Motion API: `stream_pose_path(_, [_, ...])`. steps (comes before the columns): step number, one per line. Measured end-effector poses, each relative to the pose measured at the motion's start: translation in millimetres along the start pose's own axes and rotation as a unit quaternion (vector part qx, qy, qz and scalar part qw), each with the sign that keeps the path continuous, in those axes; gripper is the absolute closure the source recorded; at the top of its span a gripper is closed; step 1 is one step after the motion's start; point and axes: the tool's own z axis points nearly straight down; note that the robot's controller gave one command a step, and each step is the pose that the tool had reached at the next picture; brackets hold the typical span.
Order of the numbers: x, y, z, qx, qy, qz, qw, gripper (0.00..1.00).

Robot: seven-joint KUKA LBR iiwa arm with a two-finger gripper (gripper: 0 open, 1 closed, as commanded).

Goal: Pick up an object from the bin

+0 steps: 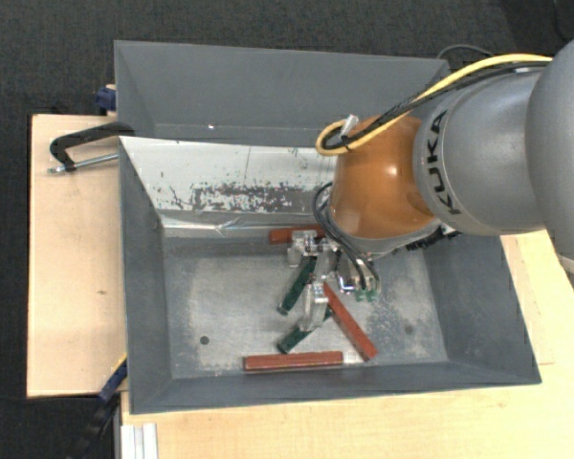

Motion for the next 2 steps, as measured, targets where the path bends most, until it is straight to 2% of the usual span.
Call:
stream_pose_path(1, [-22.3,5.1,39.1,-0.001,0.0003,-0.086,0.9963,1.00])
stream_pose_path(2, [-22.2,5.1,39.2,-0.001,0.0003,-0.085,0.9963,1.00])
